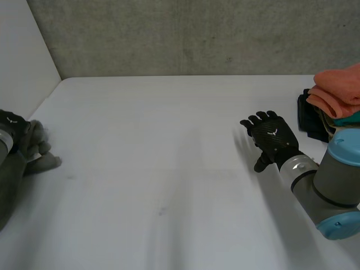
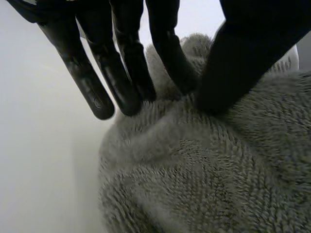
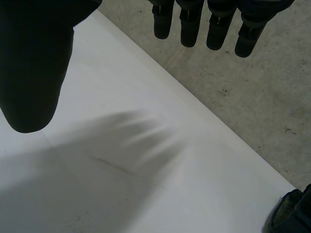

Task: Fold the laundry.

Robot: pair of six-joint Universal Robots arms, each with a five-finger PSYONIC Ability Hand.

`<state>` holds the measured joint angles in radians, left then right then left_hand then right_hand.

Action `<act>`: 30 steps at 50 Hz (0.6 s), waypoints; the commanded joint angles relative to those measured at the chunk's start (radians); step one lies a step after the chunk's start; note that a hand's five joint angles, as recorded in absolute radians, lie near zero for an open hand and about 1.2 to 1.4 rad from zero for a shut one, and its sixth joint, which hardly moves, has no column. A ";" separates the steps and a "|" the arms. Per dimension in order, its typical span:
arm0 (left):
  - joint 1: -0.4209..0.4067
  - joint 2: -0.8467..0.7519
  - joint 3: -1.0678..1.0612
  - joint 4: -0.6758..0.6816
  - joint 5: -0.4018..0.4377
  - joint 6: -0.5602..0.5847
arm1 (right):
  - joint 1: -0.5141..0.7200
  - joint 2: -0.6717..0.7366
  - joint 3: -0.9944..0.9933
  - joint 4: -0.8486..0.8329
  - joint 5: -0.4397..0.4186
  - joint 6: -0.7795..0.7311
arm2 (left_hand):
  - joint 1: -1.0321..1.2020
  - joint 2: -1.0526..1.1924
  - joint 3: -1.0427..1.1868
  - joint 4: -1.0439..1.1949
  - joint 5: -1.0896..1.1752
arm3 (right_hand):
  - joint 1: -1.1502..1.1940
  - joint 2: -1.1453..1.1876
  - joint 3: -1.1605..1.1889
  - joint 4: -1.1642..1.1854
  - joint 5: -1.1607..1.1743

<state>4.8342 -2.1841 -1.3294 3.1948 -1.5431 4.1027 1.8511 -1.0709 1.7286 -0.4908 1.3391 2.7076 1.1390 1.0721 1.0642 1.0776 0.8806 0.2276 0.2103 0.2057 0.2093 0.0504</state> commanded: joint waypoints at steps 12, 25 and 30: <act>-0.349 0.366 0.122 -0.048 -0.061 -0.445 | -0.018 -0.030 0.011 0.000 -0.001 0.000 | 0.257 0.324 0.332 0.319 0.341 | -0.053 -0.036 -0.031 -0.035 -0.050; -0.527 0.348 0.165 -0.214 -0.089 -0.611 | -0.041 -0.052 0.023 0.003 -0.021 0.001 | -0.423 -0.356 -0.349 -0.362 -0.339 | -0.053 -0.036 -0.031 -0.035 -0.050; -0.407 0.313 0.055 -0.233 -0.117 -0.412 | -0.058 -0.053 0.029 0.003 -0.040 0.000 | -0.964 -0.898 -0.890 -0.903 -0.881 | -0.053 -0.036 -0.031 -0.035 -0.050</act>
<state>4.3113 -1.8237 -1.1603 2.9764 -1.6347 3.4980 1.8093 -1.1213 1.7502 -0.4888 1.3164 2.7077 0.5616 0.6619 0.6634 0.6660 0.4425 0.2276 0.2103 0.2057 0.2093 0.0504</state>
